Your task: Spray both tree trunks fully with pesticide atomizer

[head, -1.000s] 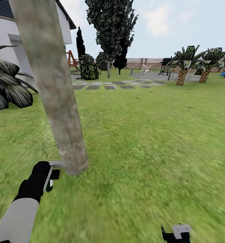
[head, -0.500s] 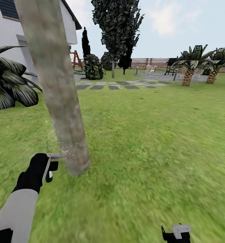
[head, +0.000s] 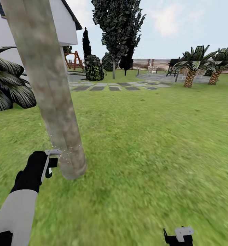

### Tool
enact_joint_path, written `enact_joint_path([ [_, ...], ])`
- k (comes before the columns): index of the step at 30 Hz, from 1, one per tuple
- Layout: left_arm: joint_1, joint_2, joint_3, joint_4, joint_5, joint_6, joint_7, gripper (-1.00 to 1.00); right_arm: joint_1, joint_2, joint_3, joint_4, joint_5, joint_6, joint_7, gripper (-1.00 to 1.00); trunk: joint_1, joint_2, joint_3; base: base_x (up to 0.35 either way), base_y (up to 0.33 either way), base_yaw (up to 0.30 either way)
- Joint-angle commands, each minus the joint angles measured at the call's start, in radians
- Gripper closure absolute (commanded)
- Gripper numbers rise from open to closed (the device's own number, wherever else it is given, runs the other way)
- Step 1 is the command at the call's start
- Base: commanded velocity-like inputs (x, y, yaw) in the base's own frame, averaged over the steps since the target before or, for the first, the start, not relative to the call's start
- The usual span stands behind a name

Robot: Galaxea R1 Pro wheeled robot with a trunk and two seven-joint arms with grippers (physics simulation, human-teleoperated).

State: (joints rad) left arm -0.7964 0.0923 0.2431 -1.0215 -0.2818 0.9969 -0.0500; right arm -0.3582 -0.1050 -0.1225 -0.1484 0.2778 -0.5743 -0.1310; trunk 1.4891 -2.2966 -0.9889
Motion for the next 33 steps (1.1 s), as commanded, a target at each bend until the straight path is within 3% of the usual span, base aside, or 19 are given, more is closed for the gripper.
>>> enact_joint_path([
  [1,-0.001,0.0,0.001,-0.001,-0.007,0.004,-0.005,1.0,-0.001,0.0,-0.006,0.001,0.011,-0.003,-0.004,-1.0,0.0,0.0,-0.001,-0.019,-0.258,0.034],
  [16,-0.003,-0.002,-0.001,-0.003,-0.008,0.003,-0.005,1.0,-0.001,0.001,-0.005,0.001,0.011,-0.003,-0.004,-1.0,0.0,0.0,0.0,0.094,-0.269,0.233],
  [33,-0.003,-0.002,-0.001,-0.003,-0.008,0.003,-0.004,1.0,-0.001,0.001,-0.006,0.001,0.011,-0.003,-0.003,-1.0,0.0,0.0,0.0,0.001,-0.278,0.009],
])
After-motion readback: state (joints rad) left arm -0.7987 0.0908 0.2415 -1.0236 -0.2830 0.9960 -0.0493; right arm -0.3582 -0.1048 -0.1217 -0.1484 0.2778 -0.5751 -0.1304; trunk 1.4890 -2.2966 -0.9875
